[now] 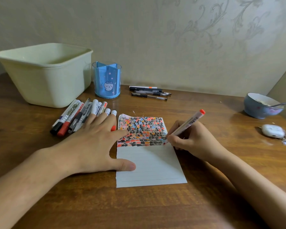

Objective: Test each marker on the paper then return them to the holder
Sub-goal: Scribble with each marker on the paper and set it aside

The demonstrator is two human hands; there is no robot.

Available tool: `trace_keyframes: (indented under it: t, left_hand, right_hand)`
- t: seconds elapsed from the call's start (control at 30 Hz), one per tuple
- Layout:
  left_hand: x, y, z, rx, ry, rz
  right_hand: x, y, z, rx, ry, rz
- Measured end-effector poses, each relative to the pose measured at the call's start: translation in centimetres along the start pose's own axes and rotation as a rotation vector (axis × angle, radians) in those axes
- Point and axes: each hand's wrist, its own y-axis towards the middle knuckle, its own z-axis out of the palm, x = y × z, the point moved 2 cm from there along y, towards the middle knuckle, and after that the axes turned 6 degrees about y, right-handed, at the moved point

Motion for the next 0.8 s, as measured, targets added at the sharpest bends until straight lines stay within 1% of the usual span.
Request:
trace_keyframes:
  t: [0.07, 0.17, 0.33, 0.47, 0.6, 0.67, 0.73, 0.8]
  left_hand:
    - [0.0, 0.0, 0.04, -0.019, 0.004, 0.01]
    - [0.05, -0.02, 0.08, -0.032, -0.005, 0.011]
    - [0.09, 0.04, 0.13, -0.023, -0.002, 0.006]
    - [0.15, 0.14, 0.16, -0.014, -0.013, 0.007]
    - [0.05, -0.06, 0.12, -0.02, -0.005, 0.001]
    - [0.02, -0.04, 0.09, -0.014, -0.005, -0.002]
    - [0.01, 0.03, 0.06, -0.003, -0.01, -0.005]
    - [-0.01, 0.06, 0.04, -0.002, -0.007, -0.005]
  right_hand:
    - [0.07, -0.03, 0.06, 0.019, 0.009, -0.019]
    - [0.08, 0.09, 0.06, 0.011, -0.049, 0.0]
    - [-0.15, 0.04, -0.1, 0.031, 0.023, 0.005]
    - [-0.22, 0.21, -0.19, 0.028, -0.046, 0.013]
    - [-0.22, 0.08, -0.11, 0.033, 0.003, -0.012]
    - [-0.13, 0.08, -0.12, 0.043, -0.01, -0.021]
    - [-0.13, 0.12, -0.19, 0.037, -0.042, 0.002]
    - [-0.21, 0.09, -0.27, 0.025, -0.024, 0.02]
